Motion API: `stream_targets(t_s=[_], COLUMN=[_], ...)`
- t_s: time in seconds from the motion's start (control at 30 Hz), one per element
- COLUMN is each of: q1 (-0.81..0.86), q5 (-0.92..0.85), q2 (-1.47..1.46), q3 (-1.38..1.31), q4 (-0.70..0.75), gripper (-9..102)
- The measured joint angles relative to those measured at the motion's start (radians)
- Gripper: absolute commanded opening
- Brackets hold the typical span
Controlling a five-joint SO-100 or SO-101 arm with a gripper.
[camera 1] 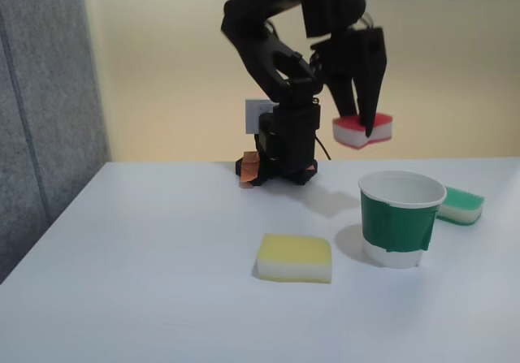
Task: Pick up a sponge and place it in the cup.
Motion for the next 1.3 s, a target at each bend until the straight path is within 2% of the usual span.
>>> stream_targets(t_s=[0.37, 0.67, 1.3], q1=[0.118, 0.161, 0.12], q5=[-0.212, -0.391, -0.385], q2=[-0.364, -0.612, -0.874], q3=[-0.405, -0.607, -0.693], q4=[0.14, 0.173, 0.067], gripper=[0, 0, 0])
